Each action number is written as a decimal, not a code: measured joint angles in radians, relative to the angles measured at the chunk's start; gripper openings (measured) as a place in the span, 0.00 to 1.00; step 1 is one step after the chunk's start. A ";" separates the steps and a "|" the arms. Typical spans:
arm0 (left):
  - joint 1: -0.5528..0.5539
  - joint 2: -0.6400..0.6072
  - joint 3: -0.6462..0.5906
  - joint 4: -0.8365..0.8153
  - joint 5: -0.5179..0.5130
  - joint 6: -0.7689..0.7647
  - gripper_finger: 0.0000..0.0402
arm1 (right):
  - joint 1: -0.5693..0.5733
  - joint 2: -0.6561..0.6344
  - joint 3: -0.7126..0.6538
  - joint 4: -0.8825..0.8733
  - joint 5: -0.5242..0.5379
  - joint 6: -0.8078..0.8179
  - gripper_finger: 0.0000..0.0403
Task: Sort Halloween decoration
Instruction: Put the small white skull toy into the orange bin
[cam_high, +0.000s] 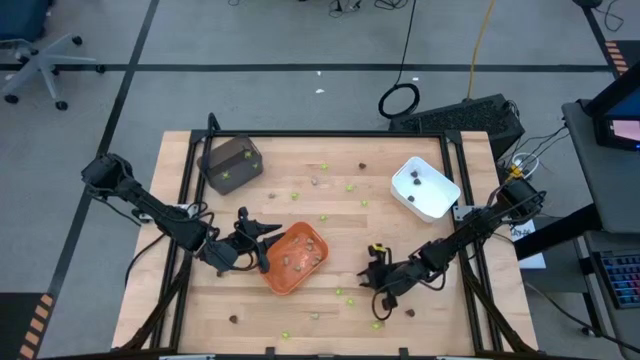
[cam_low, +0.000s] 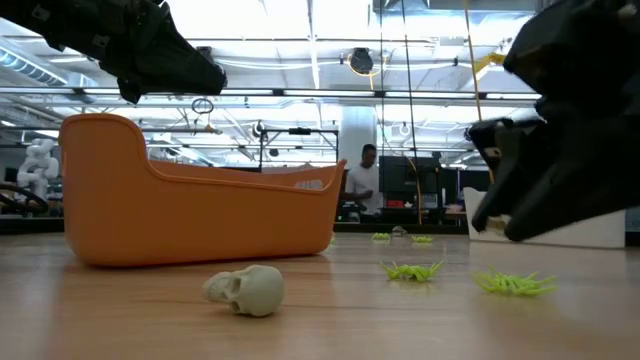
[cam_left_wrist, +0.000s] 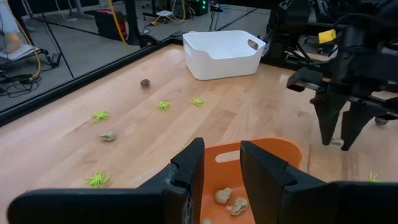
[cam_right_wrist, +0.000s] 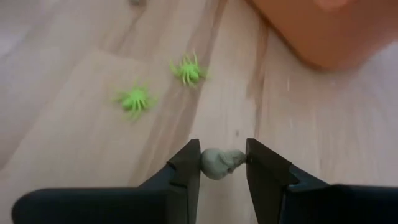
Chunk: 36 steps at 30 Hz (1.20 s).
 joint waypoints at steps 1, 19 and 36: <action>0.000 0.000 0.000 0.000 0.000 0.000 0.25 | 0.000 0.000 0.000 0.014 0.015 -0.021 0.21; 0.000 0.000 0.000 0.000 0.001 0.000 0.25 | 0.000 -0.002 0.002 0.235 0.153 -0.749 0.21; 0.000 0.000 0.000 0.003 0.001 0.000 0.25 | 0.000 -0.002 0.002 0.237 0.154 -1.055 0.21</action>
